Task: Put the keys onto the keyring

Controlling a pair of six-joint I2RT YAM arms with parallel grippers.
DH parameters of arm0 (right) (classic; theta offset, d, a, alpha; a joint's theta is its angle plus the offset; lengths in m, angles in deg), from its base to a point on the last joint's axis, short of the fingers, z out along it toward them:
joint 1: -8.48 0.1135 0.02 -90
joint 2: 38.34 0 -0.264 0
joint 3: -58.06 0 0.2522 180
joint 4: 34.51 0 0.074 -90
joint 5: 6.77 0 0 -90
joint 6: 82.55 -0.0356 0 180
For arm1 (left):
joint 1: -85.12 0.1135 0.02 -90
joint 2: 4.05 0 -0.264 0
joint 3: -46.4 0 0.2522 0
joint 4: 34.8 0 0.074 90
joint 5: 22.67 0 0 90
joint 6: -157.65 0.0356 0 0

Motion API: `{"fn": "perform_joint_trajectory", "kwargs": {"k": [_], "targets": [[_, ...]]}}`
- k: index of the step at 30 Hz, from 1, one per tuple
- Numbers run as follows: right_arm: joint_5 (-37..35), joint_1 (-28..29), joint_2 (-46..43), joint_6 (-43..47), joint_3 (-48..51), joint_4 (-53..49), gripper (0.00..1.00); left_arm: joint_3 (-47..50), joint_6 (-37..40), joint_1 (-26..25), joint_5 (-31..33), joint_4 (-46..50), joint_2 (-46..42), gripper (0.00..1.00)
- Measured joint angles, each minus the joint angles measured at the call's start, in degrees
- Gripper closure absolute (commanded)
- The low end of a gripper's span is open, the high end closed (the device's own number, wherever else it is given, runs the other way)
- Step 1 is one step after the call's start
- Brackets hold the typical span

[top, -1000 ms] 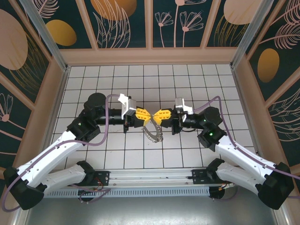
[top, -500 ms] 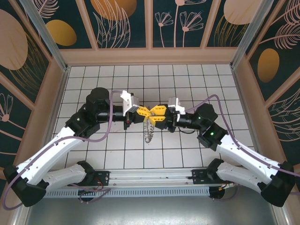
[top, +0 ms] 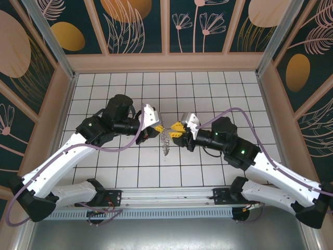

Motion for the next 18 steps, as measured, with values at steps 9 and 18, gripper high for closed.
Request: {"fn": "perform_joint_trajectory", "kwargs": {"k": [9,18], "targets": [[-1.40,0.37,2.89,2.67,-2.78,-3.10,0.75,-0.11,0.68,0.00,-0.17,1.51,0.00,1.00],[-0.09,0.42,8.57,5.14,-4.22,-3.34,0.79,-0.57,1.09,0.00,-0.85,2.43,0.00,1.00]]}}
